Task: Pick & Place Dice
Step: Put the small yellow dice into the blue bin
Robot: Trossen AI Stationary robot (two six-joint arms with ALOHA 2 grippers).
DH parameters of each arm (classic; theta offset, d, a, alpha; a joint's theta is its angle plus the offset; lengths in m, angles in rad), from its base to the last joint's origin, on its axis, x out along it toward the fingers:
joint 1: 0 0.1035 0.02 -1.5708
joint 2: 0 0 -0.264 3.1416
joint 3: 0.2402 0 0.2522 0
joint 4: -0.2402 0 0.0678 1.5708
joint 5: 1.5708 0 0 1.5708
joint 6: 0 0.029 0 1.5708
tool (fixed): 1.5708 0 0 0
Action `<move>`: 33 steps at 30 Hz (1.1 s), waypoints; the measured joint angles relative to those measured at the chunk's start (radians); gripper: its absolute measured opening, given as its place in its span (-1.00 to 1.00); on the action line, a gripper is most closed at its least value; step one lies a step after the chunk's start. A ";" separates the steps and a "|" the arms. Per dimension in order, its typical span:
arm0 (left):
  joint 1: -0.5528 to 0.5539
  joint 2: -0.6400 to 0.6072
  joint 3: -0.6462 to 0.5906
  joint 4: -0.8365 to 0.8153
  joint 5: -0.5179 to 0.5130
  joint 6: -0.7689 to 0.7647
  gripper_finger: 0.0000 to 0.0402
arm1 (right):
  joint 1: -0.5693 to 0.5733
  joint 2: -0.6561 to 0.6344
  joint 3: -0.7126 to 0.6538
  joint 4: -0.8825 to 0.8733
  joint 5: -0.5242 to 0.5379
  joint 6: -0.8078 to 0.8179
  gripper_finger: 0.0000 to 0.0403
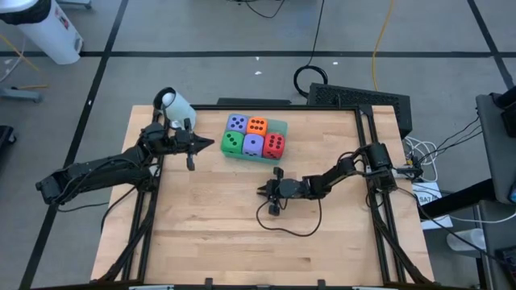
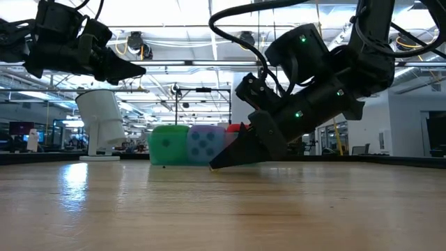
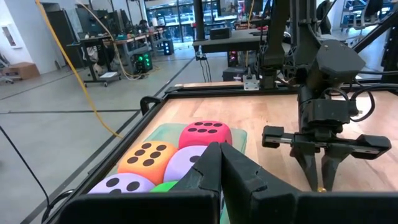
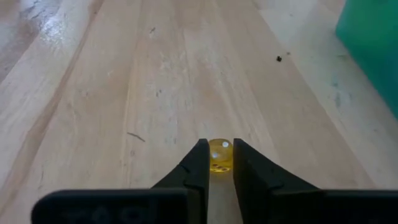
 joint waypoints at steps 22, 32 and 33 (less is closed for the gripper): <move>0.000 0.000 0.000 -0.001 0.000 0.015 -0.97 | -0.473 -0.486 0.000 -0.367 -0.079 -0.205 -0.78; 0.000 0.000 0.000 0.000 0.000 0.023 -0.97 | -0.609 -0.285 0.000 -0.272 -0.193 -0.149 -0.58; 0.000 0.000 0.000 0.000 0.000 0.023 -0.97 | -0.609 -0.270 0.002 -0.261 -0.171 -0.151 -0.51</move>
